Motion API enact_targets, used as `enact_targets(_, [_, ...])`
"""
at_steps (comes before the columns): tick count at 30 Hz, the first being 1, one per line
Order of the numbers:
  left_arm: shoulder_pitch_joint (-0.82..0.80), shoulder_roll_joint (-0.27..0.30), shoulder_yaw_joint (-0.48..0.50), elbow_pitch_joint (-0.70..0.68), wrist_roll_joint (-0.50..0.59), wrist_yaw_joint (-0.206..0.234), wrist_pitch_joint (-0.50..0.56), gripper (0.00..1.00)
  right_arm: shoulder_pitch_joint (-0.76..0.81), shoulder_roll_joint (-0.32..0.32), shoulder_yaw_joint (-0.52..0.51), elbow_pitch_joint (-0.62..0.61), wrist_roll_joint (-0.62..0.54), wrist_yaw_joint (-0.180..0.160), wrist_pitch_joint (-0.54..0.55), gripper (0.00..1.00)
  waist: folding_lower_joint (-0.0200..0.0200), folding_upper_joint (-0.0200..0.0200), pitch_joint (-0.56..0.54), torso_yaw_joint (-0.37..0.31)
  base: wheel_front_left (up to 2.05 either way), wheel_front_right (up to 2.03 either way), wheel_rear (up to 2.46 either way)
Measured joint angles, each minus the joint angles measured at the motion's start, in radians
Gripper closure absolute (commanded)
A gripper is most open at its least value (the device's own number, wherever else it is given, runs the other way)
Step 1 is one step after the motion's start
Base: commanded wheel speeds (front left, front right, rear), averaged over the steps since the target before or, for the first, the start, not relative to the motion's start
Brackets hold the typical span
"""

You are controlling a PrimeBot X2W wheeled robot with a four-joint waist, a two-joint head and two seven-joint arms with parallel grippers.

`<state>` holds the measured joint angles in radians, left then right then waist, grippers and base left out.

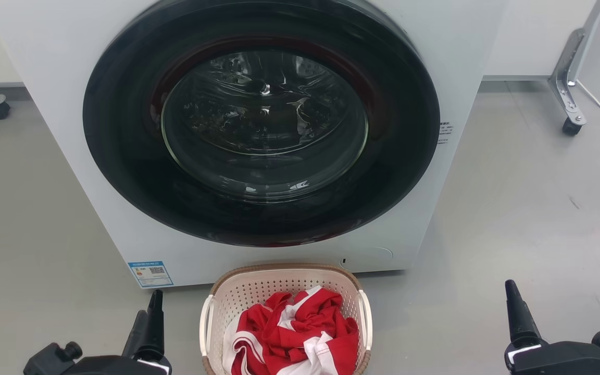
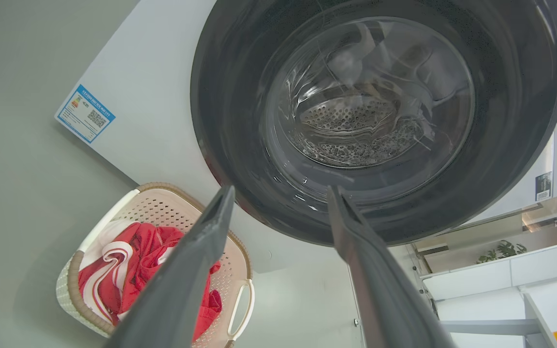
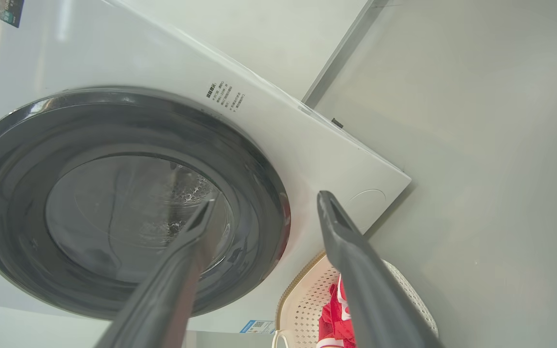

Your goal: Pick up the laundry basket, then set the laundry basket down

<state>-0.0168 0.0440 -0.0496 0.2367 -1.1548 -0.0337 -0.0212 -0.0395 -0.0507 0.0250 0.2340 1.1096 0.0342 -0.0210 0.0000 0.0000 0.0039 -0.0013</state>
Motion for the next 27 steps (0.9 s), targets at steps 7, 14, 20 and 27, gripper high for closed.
enact_targets(7, [0.004, 0.038, -0.082, -0.038, 0.354, 0.044, -0.057, 0.00, 0.012, -0.027, 0.079, -0.041, -0.277, -0.036, -0.055, 0.00, 0.0000, 0.0000, -0.001, -0.001, 0.00, 0.00, 0.00])
enact_targets(14, [0.008, 0.040, -0.091, -0.054, 0.484, 0.060, -0.080, 0.00, 0.015, -0.034, 0.108, -0.062, -0.390, -0.053, -0.081, 0.00, 0.0000, 0.0000, -0.003, -0.001, 0.00, 0.00, 0.00])
enact_targets(20, [0.029, 0.038, -0.092, -0.064, 0.590, 0.073, -0.105, 0.00, 0.035, -0.038, 0.127, -0.071, -0.485, -0.070, -0.105, 0.00, 0.0000, 0.0000, -0.007, -0.002, 0.00, 0.00, 0.00])
enact_targets(27, [0.045, 0.034, -0.100, -0.087, 0.712, 0.088, -0.131, 0.00, 0.035, -0.046, 0.151, -0.098, -0.590, -0.084, -0.132, 0.00, 0.0000, 0.0000, -0.011, -0.003, 0.00, 0.00, 0.00])
